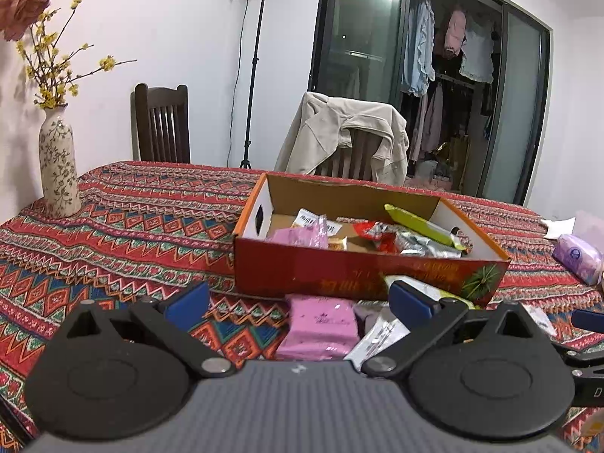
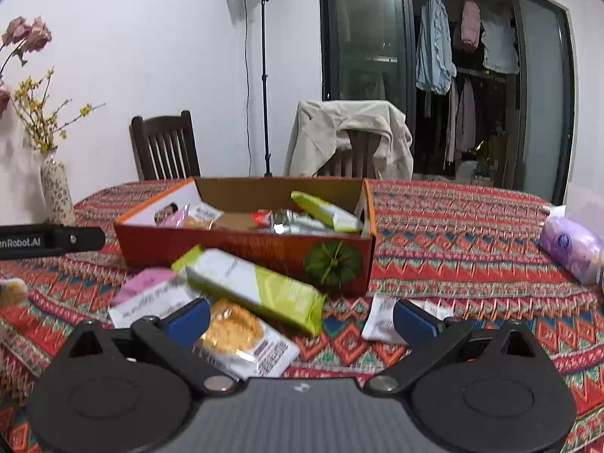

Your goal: Organize snacks

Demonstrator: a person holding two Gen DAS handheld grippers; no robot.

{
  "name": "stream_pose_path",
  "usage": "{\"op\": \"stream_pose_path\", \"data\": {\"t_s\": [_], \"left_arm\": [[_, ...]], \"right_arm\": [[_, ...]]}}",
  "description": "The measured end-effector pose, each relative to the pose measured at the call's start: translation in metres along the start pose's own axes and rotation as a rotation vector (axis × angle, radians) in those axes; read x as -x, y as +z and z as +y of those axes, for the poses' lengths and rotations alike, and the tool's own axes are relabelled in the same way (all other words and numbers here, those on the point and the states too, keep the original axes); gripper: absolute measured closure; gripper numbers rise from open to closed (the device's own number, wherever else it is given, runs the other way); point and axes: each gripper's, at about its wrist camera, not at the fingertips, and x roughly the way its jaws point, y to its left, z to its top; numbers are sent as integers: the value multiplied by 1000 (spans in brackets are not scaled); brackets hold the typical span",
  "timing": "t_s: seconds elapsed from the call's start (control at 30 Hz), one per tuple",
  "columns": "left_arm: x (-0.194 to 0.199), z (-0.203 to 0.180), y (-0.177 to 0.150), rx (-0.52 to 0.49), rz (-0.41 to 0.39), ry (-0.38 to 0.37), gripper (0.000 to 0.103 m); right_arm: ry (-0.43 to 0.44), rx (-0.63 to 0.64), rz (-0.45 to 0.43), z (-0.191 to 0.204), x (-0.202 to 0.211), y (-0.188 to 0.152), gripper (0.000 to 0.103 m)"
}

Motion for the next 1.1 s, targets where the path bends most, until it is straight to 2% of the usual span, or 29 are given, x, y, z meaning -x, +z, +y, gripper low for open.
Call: {"op": "stream_pose_path", "data": {"t_s": [0.33,0.53,0.63,0.73,0.9,1.0,1.07,1.1], "left_arm": [[-10,17,-22,-9,15,5,0],[-19,22,-29,7,29,-28,0],[-21,25,-30,20,39,-44,0],[-25,28,-31,37,55,-59,0],[-27,27,-32,36,68,-72,0],[-29,26,-33,34,73,-78,0],[-29,26,-33,33,74,-79,0],[-29,26,-33,34,74,-79,0]], "right_arm": [[18,22,39,15,-17,-2,0],[38,58,84,28,-39,-2,0],[24,48,118,26,-53,0,0],[46,18,138,20,-65,3,3],[110,-45,163,12,-80,3,16],[157,-82,167,8,-82,0,30],[176,-90,157,7,-79,0,47],[181,-92,154,7,-78,0,49]]}}
